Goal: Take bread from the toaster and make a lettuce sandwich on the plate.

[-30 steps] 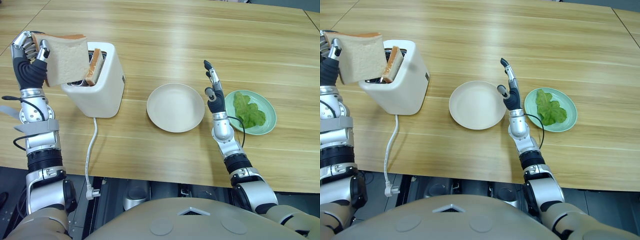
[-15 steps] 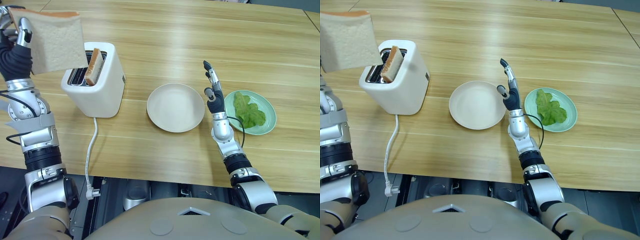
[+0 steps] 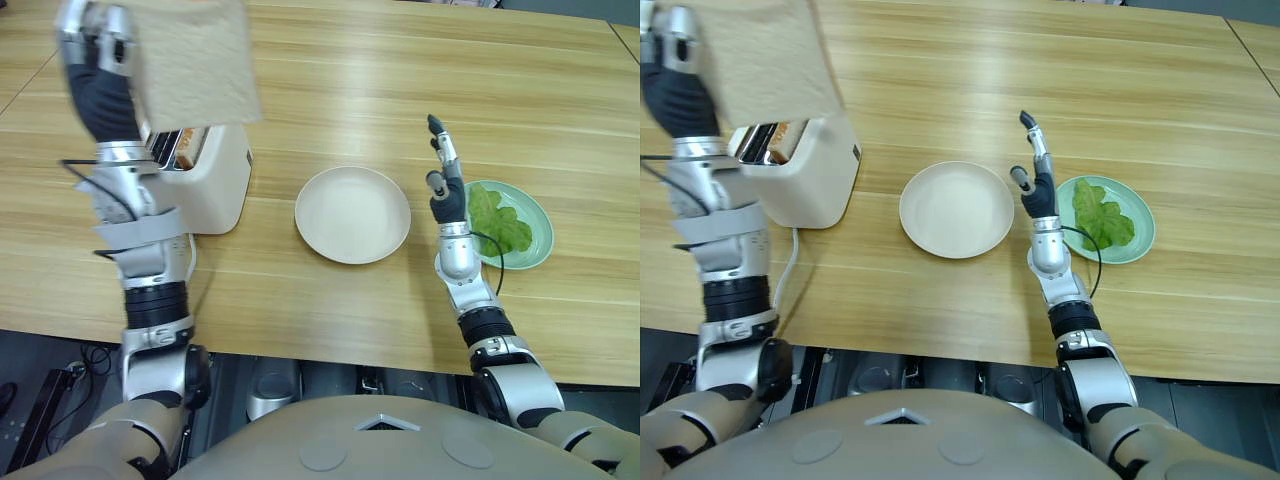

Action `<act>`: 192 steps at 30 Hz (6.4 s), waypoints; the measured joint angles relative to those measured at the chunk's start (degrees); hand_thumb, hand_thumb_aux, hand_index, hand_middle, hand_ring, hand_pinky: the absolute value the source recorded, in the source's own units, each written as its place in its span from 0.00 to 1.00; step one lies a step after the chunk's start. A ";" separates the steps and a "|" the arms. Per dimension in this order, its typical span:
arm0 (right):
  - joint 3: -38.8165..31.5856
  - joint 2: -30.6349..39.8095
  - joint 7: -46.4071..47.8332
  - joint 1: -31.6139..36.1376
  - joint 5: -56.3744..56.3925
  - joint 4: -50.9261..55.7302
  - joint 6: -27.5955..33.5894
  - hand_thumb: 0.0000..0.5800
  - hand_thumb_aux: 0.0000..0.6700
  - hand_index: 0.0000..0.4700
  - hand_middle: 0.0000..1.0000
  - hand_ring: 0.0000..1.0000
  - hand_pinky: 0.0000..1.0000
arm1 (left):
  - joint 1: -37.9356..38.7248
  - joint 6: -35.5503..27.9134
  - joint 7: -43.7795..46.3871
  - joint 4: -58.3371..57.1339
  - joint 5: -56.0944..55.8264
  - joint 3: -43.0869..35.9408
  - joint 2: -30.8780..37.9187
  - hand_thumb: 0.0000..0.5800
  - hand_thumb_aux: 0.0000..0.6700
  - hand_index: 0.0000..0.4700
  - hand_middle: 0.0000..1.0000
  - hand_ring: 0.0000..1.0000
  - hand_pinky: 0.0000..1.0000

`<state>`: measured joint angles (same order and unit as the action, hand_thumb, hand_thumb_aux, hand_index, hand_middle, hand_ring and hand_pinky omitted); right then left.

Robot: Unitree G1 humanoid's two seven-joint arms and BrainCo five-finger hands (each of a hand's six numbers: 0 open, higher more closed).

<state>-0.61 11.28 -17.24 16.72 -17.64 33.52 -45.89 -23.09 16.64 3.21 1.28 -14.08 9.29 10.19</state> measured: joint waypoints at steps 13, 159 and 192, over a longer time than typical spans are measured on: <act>5.89 11.12 -3.86 -4.25 -3.34 -2.66 6.85 0.00 0.00 0.00 0.00 0.00 0.00 | -7.58 1.86 2.97 -42.92 8.43 -9.48 -12.89 1.00 1.00 0.98 1.00 1.00 1.00; -4.66 27.48 -31.89 -14.27 -23.19 -11.08 34.80 1.00 1.00 0.98 0.00 0.00 0.00 | -6.83 15.16 -18.38 -52.48 31.55 -19.62 -11.30 0.77 0.52 0.51 0.00 0.00 0.00; -34.36 0.63 -30.56 8.10 -37.88 14.03 26.55 1.00 1.00 0.98 0.00 0.00 0.00 | 7.31 13.86 -9.03 -8.66 26.52 7.29 21.74 0.13 0.07 0.07 0.00 0.00 0.00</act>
<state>-34.97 11.91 -47.81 24.83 -55.53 47.55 -19.34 -15.79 30.50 -5.81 -7.38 12.44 16.58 31.93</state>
